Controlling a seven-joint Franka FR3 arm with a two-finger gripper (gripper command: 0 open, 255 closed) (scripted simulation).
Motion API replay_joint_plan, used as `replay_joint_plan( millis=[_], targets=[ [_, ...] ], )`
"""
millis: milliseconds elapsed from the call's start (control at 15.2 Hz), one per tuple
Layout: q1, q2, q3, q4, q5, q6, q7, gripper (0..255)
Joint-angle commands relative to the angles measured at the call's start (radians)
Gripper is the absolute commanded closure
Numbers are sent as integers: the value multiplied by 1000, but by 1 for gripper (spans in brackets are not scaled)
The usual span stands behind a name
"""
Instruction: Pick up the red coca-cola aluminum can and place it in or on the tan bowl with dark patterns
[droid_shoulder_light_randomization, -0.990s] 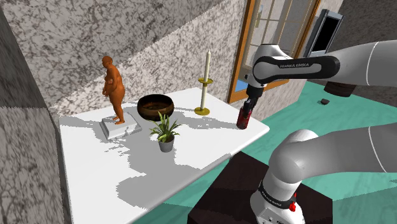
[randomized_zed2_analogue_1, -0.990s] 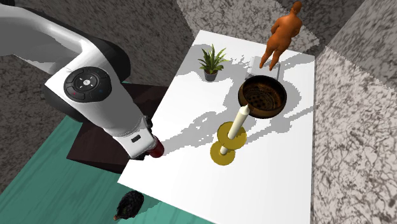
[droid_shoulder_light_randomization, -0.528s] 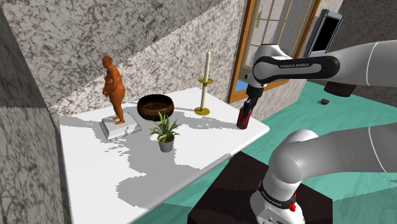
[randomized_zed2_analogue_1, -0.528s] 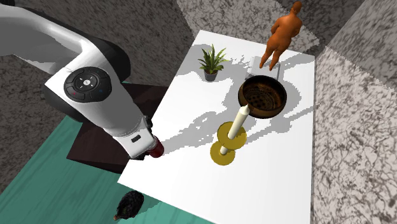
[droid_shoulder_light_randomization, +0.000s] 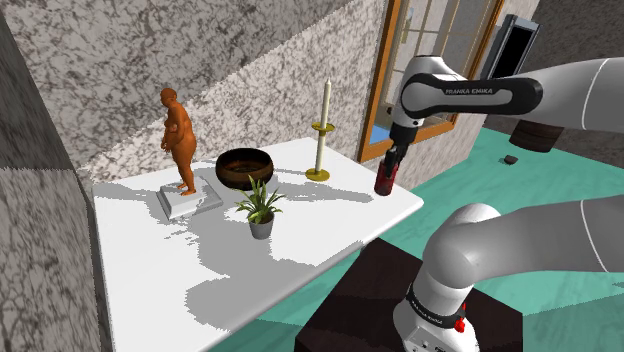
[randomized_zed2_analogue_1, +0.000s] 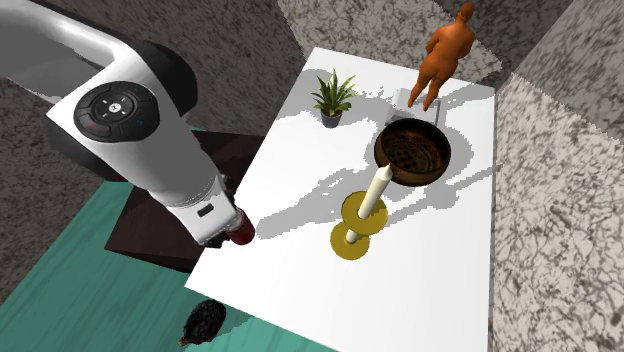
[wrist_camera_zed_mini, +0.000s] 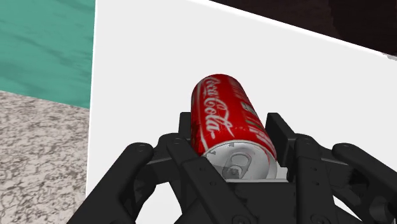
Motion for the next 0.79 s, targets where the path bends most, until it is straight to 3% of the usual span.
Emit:
replay_joint_plan(
  millis=[0,726],
  targets=[
    [3,-2,8,24,7,-26,-1,255],
    [19,7,45,173,42,-166,-8,255]
  ],
)
